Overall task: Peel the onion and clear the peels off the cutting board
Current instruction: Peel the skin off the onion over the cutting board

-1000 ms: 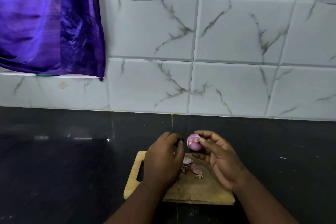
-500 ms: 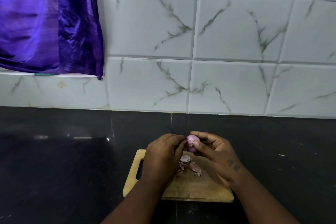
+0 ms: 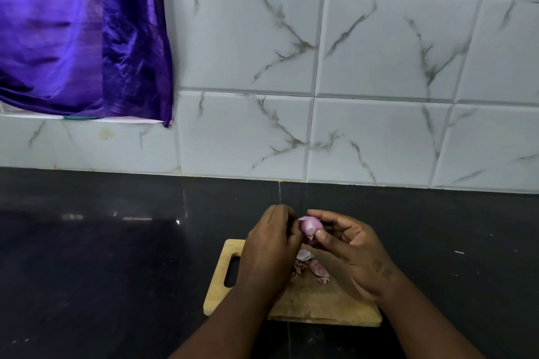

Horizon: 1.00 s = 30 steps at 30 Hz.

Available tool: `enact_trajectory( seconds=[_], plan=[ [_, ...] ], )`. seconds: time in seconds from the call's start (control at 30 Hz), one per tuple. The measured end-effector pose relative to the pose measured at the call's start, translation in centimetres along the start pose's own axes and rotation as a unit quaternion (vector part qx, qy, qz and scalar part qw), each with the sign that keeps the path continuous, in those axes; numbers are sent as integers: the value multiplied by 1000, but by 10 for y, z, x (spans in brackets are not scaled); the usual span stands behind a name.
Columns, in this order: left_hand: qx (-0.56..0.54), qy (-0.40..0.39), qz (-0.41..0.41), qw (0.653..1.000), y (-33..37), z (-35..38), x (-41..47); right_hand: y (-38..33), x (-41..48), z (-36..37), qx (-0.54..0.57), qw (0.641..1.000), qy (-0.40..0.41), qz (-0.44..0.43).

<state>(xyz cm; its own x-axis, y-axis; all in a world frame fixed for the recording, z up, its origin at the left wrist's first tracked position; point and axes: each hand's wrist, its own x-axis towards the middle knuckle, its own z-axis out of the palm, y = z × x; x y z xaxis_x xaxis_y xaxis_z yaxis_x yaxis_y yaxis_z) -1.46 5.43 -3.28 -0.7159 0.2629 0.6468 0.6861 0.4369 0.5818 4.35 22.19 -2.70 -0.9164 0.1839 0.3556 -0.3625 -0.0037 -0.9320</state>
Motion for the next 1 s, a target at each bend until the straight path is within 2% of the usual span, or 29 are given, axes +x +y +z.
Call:
enact_trajectory(
  seconds=[0.3, 0.43, 0.53, 0.7, 0.87, 1.0],
  plan=[
    [-31, -9, -72, 997, -3, -2, 0, 7, 2, -1, 98, 994, -37, 20],
    [-9, 15, -121, 992, -10, 0, 6, 0, 2, -4, 198, 979, -34, 26],
    [46, -1, -90, 995, -8, 1, 2, -3, 5, -7, 236, 972, 3, 13],
    [99, 3, -44, 994, -7, 0, 0, 0, 6, -7, 210, 976, 18, 52],
    [46, 33, 114, 992, -5, 3, -1, 2, 6, -5, 144, 987, 24, 71],
    [-3, 55, 152, 987, -7, 3, 0, 0, 4, -5, 121, 989, 37, 77]
  ],
)
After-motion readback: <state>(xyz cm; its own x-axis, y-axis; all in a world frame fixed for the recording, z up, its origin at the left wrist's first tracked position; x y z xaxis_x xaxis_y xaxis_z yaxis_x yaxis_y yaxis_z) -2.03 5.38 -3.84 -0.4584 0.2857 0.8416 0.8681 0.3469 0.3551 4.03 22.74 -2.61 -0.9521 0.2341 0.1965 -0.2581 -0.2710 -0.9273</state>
